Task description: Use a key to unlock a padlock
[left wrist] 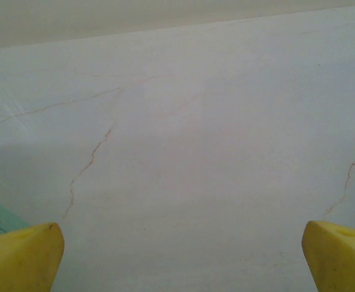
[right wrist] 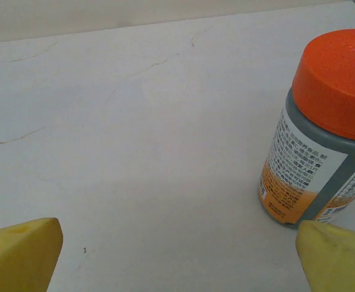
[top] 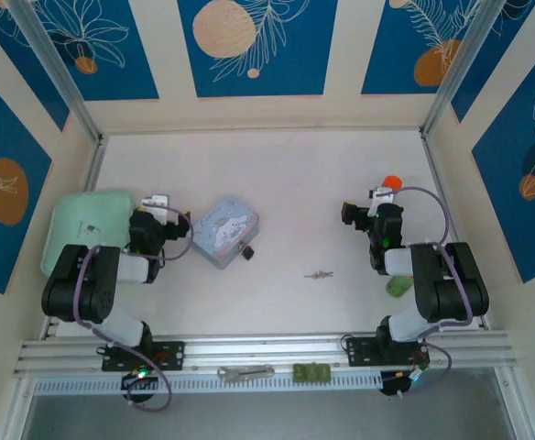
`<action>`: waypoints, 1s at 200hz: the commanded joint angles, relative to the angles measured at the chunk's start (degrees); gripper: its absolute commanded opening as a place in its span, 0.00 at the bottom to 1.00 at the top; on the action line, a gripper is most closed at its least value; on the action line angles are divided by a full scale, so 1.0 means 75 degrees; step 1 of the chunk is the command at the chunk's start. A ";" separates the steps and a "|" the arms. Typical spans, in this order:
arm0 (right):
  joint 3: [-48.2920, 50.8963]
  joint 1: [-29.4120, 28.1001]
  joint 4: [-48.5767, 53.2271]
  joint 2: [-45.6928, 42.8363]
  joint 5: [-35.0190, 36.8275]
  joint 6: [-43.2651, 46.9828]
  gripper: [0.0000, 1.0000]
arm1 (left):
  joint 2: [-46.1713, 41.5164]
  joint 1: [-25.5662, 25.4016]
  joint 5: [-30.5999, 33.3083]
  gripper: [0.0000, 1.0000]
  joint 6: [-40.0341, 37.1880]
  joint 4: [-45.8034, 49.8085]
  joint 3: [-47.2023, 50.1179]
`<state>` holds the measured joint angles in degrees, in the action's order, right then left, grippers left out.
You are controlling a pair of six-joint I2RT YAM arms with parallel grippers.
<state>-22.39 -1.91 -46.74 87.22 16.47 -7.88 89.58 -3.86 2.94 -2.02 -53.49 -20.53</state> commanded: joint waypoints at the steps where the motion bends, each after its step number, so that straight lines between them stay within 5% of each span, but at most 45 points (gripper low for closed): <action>1: -0.0049 -0.0011 -0.0237 -0.0005 -0.0037 0.0019 0.99 | 0.0009 0.0069 -0.0204 1.00 -0.0094 -0.0005 -0.0145; 171: -0.0037 0.0056 -0.0225 -0.0039 -0.0221 0.0006 0.99 | -0.0001 0.0069 -0.0205 1.00 -0.0096 0.0019 -0.0158; 200: -0.0363 -0.0106 0.0644 -0.0448 -0.0005 0.0149 0.99 | -0.0212 0.0051 0.0098 1.00 0.0001 0.0133 -0.0156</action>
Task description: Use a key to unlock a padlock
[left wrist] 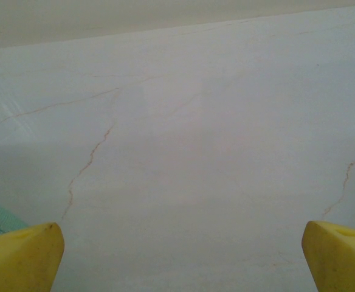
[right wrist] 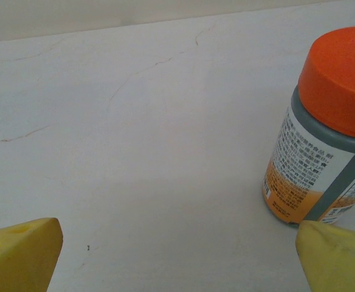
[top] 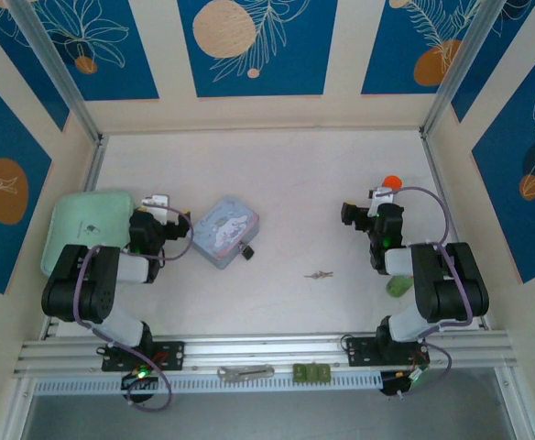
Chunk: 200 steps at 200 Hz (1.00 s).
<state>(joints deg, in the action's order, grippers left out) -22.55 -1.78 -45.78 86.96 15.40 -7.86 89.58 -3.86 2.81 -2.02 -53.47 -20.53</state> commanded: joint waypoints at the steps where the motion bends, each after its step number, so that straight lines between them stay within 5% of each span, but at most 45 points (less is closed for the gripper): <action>1: -0.0356 -0.0136 0.0562 -0.0437 0.0162 0.0152 0.99 | -0.0242 0.0049 0.0122 1.00 0.0001 0.0150 -0.0157; 56: -0.0846 -0.1433 0.2312 -0.2017 0.1030 0.1102 0.99 | -0.2446 -0.0644 0.1633 1.00 0.0154 0.2538 -0.0579; 112: -0.3564 -0.3998 0.8794 -0.2174 0.1279 -0.0321 0.91 | -0.3800 -0.1561 0.0722 1.00 0.2584 0.5207 -0.1578; 153: -0.4688 -0.5370 1.2671 -0.1545 0.0663 -0.1982 0.75 | -0.3872 -0.2257 0.0420 1.00 0.3891 0.5205 -0.1340; 200: -0.4447 -0.5739 1.4003 -0.0848 0.0529 -0.3352 0.68 | -0.3534 -0.2439 0.0288 1.00 0.4277 0.4805 -0.1514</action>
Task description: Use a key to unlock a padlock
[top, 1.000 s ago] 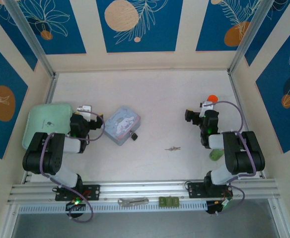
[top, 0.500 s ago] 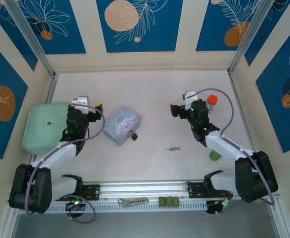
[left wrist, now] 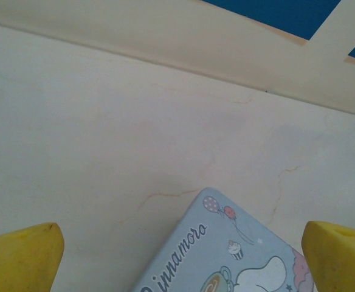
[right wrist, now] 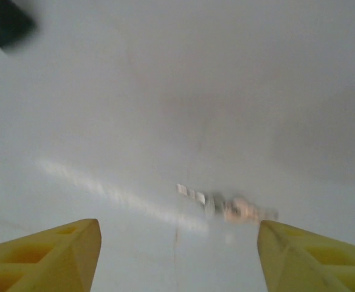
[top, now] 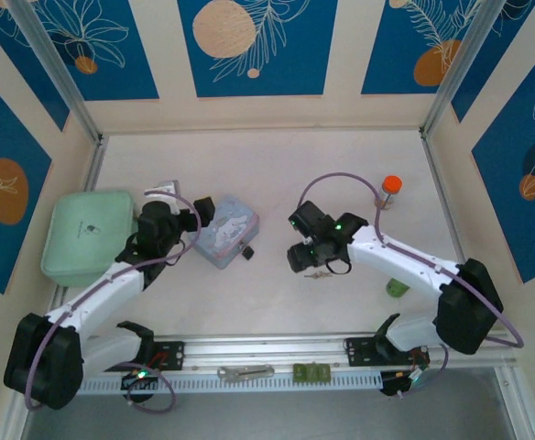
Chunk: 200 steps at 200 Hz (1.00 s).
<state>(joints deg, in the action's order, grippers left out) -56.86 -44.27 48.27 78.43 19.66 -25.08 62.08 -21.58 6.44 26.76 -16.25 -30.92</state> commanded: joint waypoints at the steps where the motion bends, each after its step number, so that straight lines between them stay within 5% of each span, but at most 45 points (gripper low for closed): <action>1: 0.0140 -0.0074 0.1457 0.0300 -0.0024 -0.1065 0.68 | 0.0134 -0.0075 -0.0199 1.00 0.0439 -0.0162 -0.0142; 73: -0.0201 0.0081 0.0183 0.2092 0.0221 -0.0188 0.66 | -0.0258 -0.0089 -0.0284 1.00 0.0871 -0.0277 0.0036; 161: -0.0037 0.0293 -0.0138 0.2720 -0.0383 0.0550 0.50 | -0.0626 -0.0093 -0.0126 1.00 0.0990 -0.0343 0.0188; 200: 0.0099 0.0172 0.0186 0.2413 -0.0773 0.0051 0.54 | -0.0582 -0.0087 -0.0152 1.00 0.1094 -0.0413 0.0155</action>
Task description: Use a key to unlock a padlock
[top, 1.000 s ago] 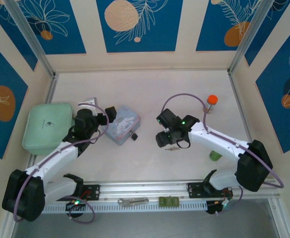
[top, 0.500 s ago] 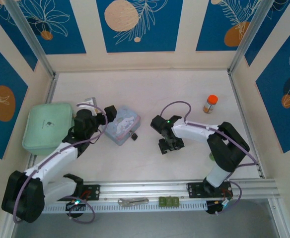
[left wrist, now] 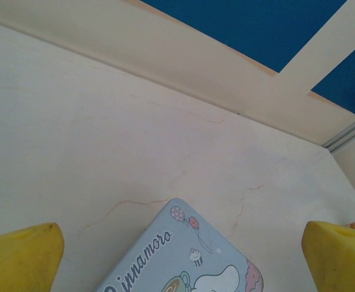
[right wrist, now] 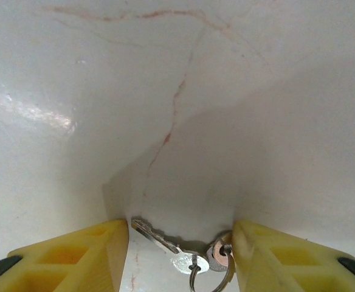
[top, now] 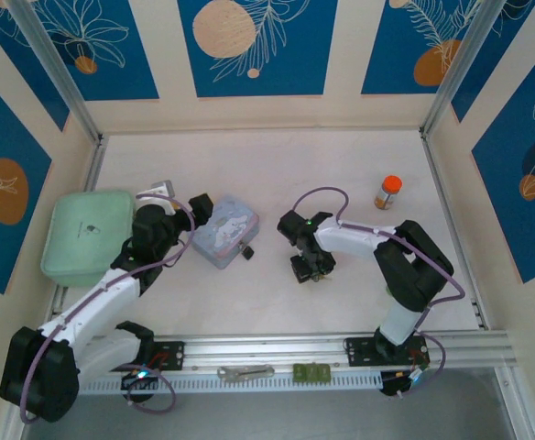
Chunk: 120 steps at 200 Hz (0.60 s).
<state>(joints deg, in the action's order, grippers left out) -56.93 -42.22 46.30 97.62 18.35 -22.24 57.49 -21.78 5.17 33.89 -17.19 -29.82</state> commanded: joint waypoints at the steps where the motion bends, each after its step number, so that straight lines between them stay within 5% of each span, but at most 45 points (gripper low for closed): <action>1: 0.0111 -0.0107 0.0459 -0.0154 -0.0608 -0.0345 0.54 | 0.0032 -0.0067 0.0015 1.00 0.0151 -0.0287 0.0007; 50: 0.0389 -0.0218 0.0692 -0.0745 -0.0970 -0.0707 0.61 | 0.0023 -0.0064 -0.0103 1.00 0.0267 -0.0338 -0.0125; 120: 0.0562 -0.0289 0.0529 -0.0329 -0.0606 -0.0990 0.37 | -0.0189 -0.0069 -0.0081 1.00 0.0357 -0.0334 -0.0071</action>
<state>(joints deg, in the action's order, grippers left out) -52.97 -43.92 49.43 93.38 13.08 -28.03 57.52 -21.78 4.93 35.77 -18.28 -29.82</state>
